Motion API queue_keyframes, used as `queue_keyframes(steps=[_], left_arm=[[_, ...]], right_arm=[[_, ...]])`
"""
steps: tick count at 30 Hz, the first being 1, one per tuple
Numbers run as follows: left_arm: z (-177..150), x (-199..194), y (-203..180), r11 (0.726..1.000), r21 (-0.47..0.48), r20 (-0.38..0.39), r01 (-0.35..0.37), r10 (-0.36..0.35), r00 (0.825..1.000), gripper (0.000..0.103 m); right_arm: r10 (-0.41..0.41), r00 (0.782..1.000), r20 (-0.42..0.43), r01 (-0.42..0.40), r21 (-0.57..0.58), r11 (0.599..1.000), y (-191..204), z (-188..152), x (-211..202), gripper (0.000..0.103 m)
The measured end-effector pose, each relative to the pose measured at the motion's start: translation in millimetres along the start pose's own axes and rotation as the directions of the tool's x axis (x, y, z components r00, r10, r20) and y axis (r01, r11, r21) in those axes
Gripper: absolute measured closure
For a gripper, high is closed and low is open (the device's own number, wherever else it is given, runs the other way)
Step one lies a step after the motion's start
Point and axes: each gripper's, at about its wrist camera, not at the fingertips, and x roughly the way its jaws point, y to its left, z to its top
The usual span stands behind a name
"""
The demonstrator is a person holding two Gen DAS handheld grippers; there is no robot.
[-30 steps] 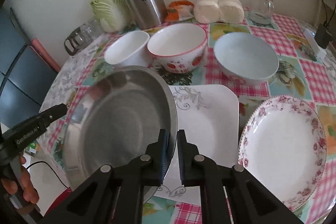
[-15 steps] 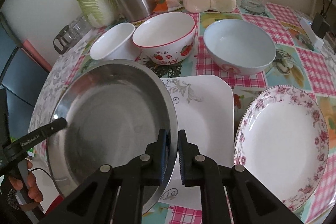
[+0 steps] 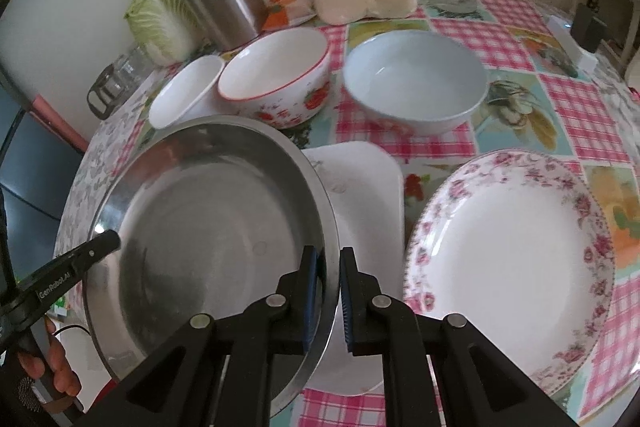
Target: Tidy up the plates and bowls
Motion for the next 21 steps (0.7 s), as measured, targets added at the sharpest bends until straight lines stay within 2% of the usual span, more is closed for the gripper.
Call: queue_keyframes(steps=[12, 16, 21], left_arm=[[3, 18, -45, 0.995, 0.092, -0.033, 0.038, -0.035, 0.999, 0.086], [3, 22, -50, 0.995, 0.095, -0.034, 0.037, -0.034, 0.999, 0.085], [2, 28, -53, 0.995, 0.095, -0.038, 0.040, -0.037, 0.999, 0.084]], right_arm=[[-0.065, 0.998, 0.017, 0.063, 0.075, 0.995, -40, 3, -11, 0.091], [-0.055, 0.998, 0.023, 0.053, 0.098, 0.994, -46, 2, -13, 0.091], [-0.080, 0.996, 0.042, 0.077, 0.074, 0.994, -44, 7, -12, 0.091]])
